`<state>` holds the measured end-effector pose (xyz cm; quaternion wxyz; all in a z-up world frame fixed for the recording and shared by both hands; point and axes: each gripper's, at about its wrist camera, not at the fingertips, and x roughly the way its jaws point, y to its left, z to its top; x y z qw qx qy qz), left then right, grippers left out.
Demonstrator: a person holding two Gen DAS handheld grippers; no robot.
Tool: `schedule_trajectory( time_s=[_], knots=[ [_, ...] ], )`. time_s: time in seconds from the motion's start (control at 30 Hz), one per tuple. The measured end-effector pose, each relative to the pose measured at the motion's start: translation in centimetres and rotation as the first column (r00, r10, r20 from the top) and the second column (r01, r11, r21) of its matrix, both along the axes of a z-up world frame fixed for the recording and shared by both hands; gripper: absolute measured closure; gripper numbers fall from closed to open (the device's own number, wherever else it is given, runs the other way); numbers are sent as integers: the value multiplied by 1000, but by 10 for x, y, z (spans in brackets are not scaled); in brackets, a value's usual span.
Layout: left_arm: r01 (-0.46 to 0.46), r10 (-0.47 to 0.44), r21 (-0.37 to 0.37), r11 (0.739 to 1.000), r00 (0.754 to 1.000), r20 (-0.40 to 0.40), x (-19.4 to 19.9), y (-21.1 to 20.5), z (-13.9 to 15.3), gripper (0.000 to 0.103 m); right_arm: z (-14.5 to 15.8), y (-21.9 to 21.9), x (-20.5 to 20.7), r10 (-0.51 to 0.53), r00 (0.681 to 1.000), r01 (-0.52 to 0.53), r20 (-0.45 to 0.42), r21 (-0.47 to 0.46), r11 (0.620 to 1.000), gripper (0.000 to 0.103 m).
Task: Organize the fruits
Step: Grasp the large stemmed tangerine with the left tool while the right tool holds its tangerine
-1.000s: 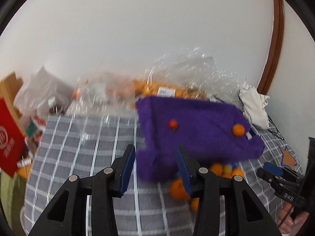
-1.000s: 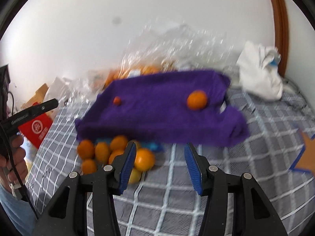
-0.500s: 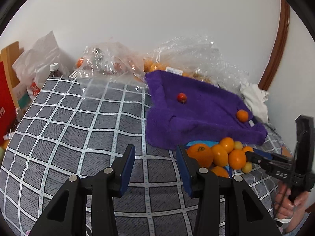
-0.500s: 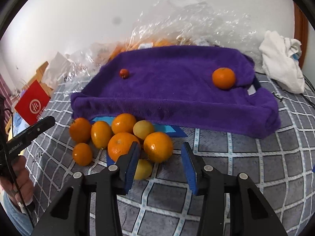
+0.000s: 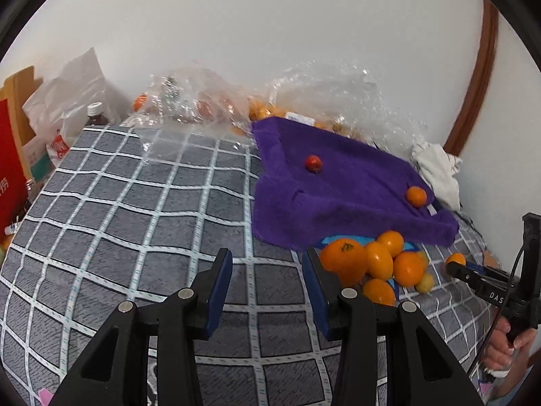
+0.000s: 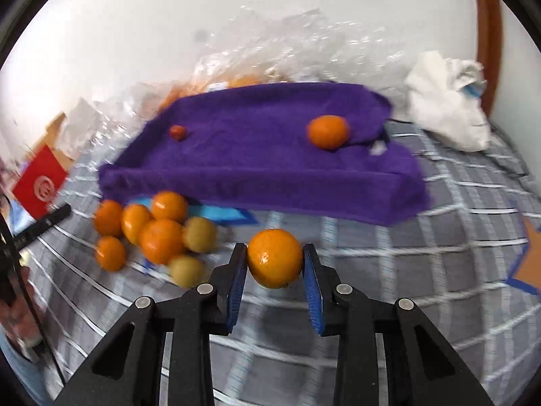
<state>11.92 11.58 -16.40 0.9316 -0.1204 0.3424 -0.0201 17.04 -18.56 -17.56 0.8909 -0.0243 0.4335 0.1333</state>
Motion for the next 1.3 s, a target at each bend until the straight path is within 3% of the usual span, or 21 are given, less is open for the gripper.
schedule_trajectory(
  time_s=[0.17, 0.3, 0.37, 0.47, 0.67, 0.73, 0.8, 0.9, 1.03, 1.3],
  knots=[
    [116, -117, -56, 992, 993, -18, 2, -14, -2, 62, -10, -16, -12, -10, 1000, 10, -2, 17, 1000, 70],
    [113, -115, -54, 992, 993, -35, 1, -29, 6, 62, -10, -17, -14, 5, 1000, -5, -1, 19, 1000, 70],
    [123, -124, -50, 991, 992, -23, 4, -37, 12, 53, -11, -17, -13, 14, 1000, -14, -8, 21, 1000, 70],
    [109, -111, -31, 994, 992, -56, 18, -45, 14, 53, -11, -17, -13, 15, 1000, -15, -9, 29, 999, 70],
    [84, -84, -5, 996, 986, -141, 38, -53, -7, 52, -13, -17, -11, 12, 1000, -11, -21, 25, 1000, 70],
    [94, -99, -41, 995, 984, -148, 41, -53, -10, 52, -13, -15, -12, 12, 1000, -12, -19, 8, 1000, 70],
    [109, -112, -28, 994, 977, -180, 44, -56, -15, 52, -14, -13, -12, 13, 1000, -13, -18, -1, 1000, 70],
    [108, -108, -7, 994, 983, -146, 42, -56, -18, 52, -13, -14, -12, 12, 1000, -12, -19, 14, 1000, 70],
    [108, -116, -75, 991, 986, -118, 39, -48, -21, 62, -13, -19, -12, -10, 1000, 11, -17, 34, 999, 70],
    [53, -61, -144, 988, 997, -52, 28, -26, -14, 62, -12, -25, -12, -27, 1000, 28, -13, 59, 998, 70]
  ],
)
